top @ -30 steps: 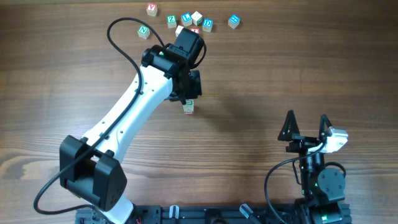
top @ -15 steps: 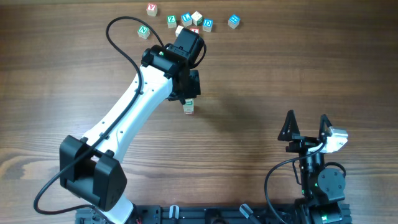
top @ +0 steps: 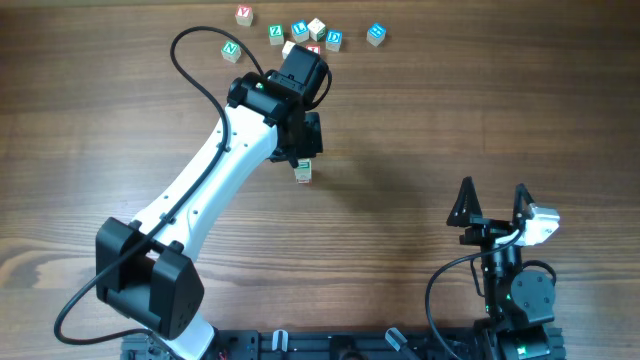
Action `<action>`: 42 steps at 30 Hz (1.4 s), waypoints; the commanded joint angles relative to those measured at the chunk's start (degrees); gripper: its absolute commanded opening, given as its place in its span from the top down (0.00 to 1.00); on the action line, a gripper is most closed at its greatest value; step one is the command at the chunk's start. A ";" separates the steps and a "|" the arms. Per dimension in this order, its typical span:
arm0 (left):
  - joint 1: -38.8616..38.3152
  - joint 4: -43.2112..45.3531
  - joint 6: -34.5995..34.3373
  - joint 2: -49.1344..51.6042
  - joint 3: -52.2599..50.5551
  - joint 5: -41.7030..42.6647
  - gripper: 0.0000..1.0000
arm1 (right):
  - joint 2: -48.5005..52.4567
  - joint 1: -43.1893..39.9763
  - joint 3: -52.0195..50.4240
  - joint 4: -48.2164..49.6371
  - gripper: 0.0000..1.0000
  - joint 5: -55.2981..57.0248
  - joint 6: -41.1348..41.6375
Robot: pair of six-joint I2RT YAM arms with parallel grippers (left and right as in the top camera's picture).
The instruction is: Form a tower
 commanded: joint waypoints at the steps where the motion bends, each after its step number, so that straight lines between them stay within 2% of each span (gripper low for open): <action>1: -0.15 0.00 -0.96 0.28 -0.44 0.31 0.69 | -0.35 -0.24 -0.07 0.24 0.00 0.59 -0.98; 7: -0.15 -0.04 -0.96 0.28 -0.44 0.31 0.73 | -0.35 -0.24 -0.07 0.26 0.00 0.59 -0.96; 25: -0.09 -0.02 -0.96 0.28 -0.44 0.28 0.71 | -0.35 -0.24 -0.07 0.24 0.00 0.59 -0.96; 28: -0.09 -0.02 -0.96 0.28 -0.44 0.28 0.66 | -0.35 -0.24 -0.07 0.24 0.00 0.59 -0.98; 33: -0.09 -0.02 -0.96 0.28 -0.44 0.28 0.37 | -0.35 -0.24 -0.07 0.24 0.00 0.59 -0.96; 36: -0.09 0.02 -0.96 0.28 -0.44 0.22 0.26 | -0.35 -0.24 -0.07 0.26 0.00 0.59 -0.96; 42: 0.66 2.47 -0.96 0.28 -0.44 -4.55 0.17 | -0.35 -0.24 -0.07 0.24 0.00 0.59 -0.96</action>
